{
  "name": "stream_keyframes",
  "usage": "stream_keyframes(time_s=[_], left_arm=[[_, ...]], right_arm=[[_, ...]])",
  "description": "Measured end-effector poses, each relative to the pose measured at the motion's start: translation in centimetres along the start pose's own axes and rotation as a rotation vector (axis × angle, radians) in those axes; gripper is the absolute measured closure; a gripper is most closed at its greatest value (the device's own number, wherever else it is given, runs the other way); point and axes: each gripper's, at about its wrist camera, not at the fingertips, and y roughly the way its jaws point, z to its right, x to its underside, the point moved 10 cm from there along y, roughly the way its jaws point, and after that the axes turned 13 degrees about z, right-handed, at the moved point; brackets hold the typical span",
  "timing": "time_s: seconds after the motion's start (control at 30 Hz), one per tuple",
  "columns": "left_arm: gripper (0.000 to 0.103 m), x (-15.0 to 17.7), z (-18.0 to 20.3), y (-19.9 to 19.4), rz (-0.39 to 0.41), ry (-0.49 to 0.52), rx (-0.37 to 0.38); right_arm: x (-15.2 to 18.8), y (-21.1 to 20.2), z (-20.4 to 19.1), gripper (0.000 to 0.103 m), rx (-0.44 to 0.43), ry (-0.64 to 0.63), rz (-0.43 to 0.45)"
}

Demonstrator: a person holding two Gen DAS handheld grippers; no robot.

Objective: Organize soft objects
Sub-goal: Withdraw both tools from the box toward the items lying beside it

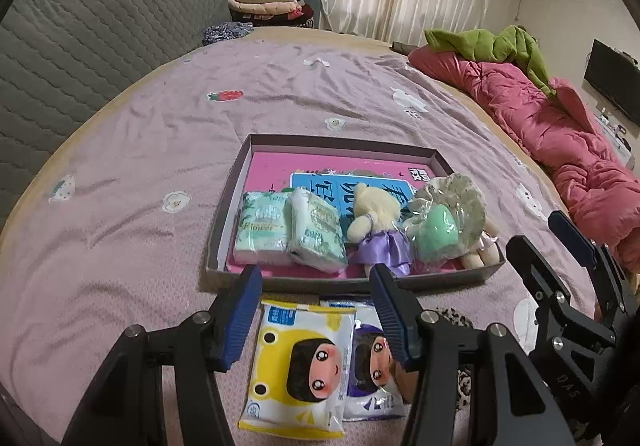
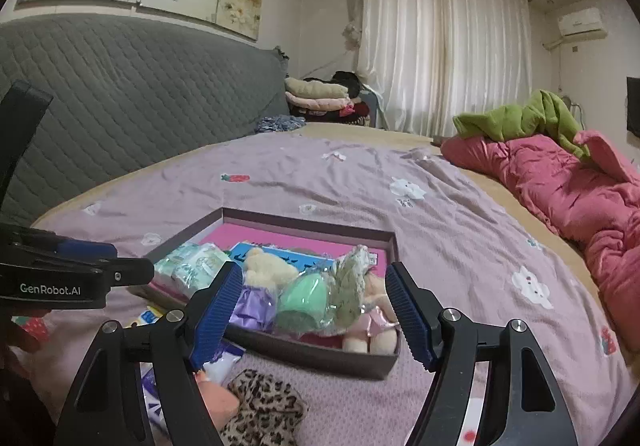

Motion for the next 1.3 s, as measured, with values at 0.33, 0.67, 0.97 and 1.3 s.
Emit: stream_keyframes(time_s=[0.33,0.67,0.97,1.3], left_arm=[[0.046,-0.7,-0.1,-2.7,0.039,-0.012,0.025],[0.039,-1.0,-0.5,-5.2,0.067,-0.011,0.025],[0.039,1.4,-0.1,-5.7,0.012,-0.019,0.060],[0.039,5.3,-0.7,-5.7,-0.071,-0.052,0.049]], right_arm=[[0.3,-2.7,0.7,0.028,0.044,0.003,-0.010],[-1.1,-5.7,-0.8,0.027,0.040,-0.026,0.020],[0.5,-7.1,-1.1,0.027,0.034,0.002,-0.052],[2.7,-7.5,-1.8,0.027,0.023,0.033,-0.133]])
